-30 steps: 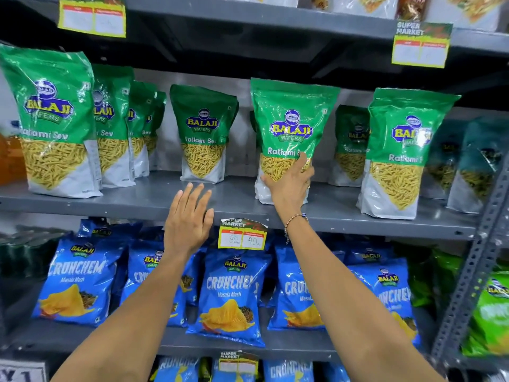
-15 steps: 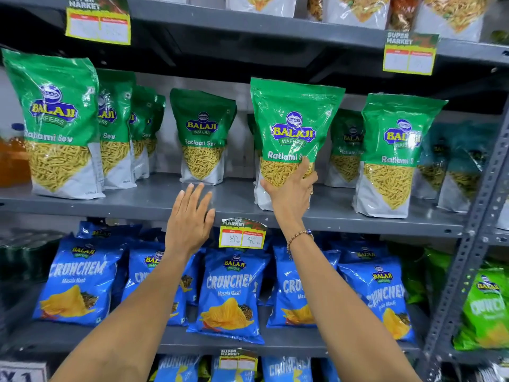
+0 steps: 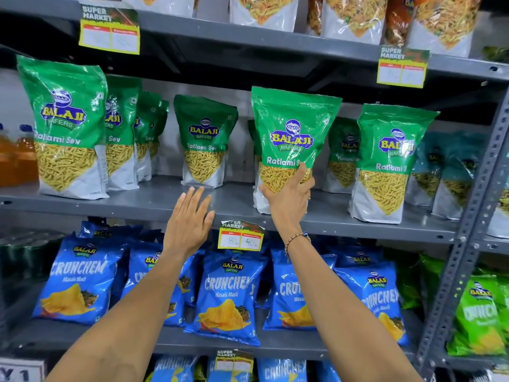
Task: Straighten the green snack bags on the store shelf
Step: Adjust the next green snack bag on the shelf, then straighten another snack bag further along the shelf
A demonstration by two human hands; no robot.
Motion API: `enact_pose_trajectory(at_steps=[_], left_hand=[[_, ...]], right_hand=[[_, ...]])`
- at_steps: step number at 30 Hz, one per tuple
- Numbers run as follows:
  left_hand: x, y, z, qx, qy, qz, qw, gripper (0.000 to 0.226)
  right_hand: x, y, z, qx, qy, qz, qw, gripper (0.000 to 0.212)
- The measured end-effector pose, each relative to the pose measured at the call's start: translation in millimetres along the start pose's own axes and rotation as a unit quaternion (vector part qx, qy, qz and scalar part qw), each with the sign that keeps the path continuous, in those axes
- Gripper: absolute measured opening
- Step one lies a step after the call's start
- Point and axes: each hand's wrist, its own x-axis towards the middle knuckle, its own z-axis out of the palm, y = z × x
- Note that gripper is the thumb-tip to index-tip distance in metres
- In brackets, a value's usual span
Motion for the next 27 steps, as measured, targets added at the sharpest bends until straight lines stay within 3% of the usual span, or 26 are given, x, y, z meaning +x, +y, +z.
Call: enact_pose_trajectory(at_steps=[7,10,14,17,20,23,27], left_hand=[[-9.1,-24.2,-13.2,-0.007,-0.008,-0.005,1.0,0.073],[-13.7,-56.9,-22.9,0.003,-0.002,-0.015,1.0,0.073],[-20.1,-105.6,-36.2,0.015,0.011,-0.023,1.0,0.072],[-22.9,-137.0,-44.0,0.025,0.011,-0.039,0.999,0.066],[-24.8,-157.6,-45.5,0.026,-0.001,-0.027,0.999,0.067],[-25.3,-168.8,-42.2,0.02,0.008,0.005,1.0,0.075],[-22.1,-172.6,-37.9,0.003,0.038,0.023,0.999,0.069]], right_hand=[[2.1,2.2,1.0,-0.017,-0.007,0.014,1.0,0.105],[-4.1,-7.0,4.7,-0.014,0.026,0.022,0.999,0.103],[-29.3,-48.4,23.3,0.007,0.106,-0.129,0.986,0.07],[-42.5,-87.3,52.6,0.073,0.011,-0.177,0.981,0.064],[-52.3,-109.4,88.2,0.064,-0.065,-0.17,0.981,0.068],[-60.9,-119.5,116.6,0.05,-0.095,-0.147,0.983,0.067],[-56.2,-118.2,139.8,-0.007,-0.107,-0.139,0.984,0.07]])
